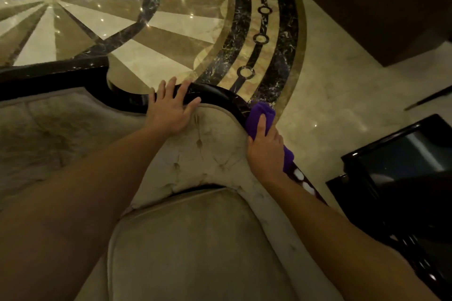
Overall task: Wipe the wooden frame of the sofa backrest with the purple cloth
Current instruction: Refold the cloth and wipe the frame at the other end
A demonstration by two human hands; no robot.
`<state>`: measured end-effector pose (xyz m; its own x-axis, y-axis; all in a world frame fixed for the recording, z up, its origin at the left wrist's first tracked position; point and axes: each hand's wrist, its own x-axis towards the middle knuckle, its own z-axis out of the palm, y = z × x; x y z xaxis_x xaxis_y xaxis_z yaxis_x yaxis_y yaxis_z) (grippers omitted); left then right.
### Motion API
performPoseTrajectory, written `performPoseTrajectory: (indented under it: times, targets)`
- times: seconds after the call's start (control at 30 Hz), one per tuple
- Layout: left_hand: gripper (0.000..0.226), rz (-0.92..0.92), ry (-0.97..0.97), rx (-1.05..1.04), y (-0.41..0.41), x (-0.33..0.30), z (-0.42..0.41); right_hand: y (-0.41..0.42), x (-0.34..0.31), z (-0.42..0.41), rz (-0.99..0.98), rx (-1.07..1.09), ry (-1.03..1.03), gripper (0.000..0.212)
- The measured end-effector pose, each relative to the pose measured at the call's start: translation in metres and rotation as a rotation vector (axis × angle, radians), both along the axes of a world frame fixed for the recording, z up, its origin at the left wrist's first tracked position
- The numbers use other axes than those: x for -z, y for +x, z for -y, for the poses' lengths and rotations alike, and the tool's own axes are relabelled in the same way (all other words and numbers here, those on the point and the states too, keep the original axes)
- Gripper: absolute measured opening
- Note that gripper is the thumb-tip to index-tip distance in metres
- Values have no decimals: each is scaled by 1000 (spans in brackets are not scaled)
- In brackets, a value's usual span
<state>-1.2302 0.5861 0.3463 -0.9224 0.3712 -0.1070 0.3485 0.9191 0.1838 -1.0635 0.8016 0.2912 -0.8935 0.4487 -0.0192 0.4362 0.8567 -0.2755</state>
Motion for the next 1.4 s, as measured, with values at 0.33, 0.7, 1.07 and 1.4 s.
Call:
performPoseTrajectory:
  times: [0.33, 0.7, 1.07, 1.4]
  targets:
    - [72, -115, 13, 277, 63, 1, -125, 20, -2, -30, 240, -7, 110, 65]
    - [77, -173, -218, 251, 69, 7, -133, 52, -19, -69, 369, -94, 22, 47]
    - [72, -218, -113, 253, 78, 3, -133, 109, 16, -80, 116, -123, -149, 69]
    - [61, -193, -43, 504, 164, 77, -165, 154, 19, -95, 124, 65, -242, 52]
